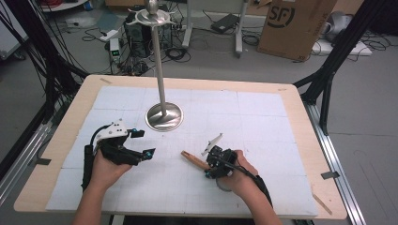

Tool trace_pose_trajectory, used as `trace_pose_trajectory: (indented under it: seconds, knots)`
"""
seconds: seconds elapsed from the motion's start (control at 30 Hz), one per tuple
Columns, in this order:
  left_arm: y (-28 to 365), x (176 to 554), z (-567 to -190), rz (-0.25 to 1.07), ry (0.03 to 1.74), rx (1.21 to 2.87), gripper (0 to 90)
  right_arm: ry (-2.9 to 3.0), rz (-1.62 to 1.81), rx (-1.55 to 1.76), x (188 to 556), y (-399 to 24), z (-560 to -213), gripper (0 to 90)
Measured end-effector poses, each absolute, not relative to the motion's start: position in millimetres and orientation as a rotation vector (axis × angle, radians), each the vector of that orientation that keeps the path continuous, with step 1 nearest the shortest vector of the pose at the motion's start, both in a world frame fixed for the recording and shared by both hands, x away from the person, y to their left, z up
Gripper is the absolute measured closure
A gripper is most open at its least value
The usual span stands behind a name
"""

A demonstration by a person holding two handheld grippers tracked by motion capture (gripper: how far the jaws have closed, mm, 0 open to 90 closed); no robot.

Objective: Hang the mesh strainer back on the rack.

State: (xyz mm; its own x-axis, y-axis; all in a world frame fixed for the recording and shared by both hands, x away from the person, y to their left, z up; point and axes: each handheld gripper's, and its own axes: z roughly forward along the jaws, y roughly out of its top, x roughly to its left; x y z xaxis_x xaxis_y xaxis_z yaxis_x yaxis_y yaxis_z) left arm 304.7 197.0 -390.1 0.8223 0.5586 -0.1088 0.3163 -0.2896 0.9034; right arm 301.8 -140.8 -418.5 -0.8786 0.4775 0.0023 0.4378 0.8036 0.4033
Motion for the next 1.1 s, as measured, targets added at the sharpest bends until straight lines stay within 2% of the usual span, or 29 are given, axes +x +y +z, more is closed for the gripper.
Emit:
trace_pose_trajectory:
  seconds: [0.47,1.1]
  knots:
    - [194.4,304.8,-391.2,0.268,0.657,1.908,16.8,2.952,0.494,0.764,310.5,-131.0,-415.6,65.2]
    - [196.3,304.2,-390.2,0.270,0.658,1.900,17.2,2.916,0.525,0.700,304.9,-133.0,-415.5,69.0]
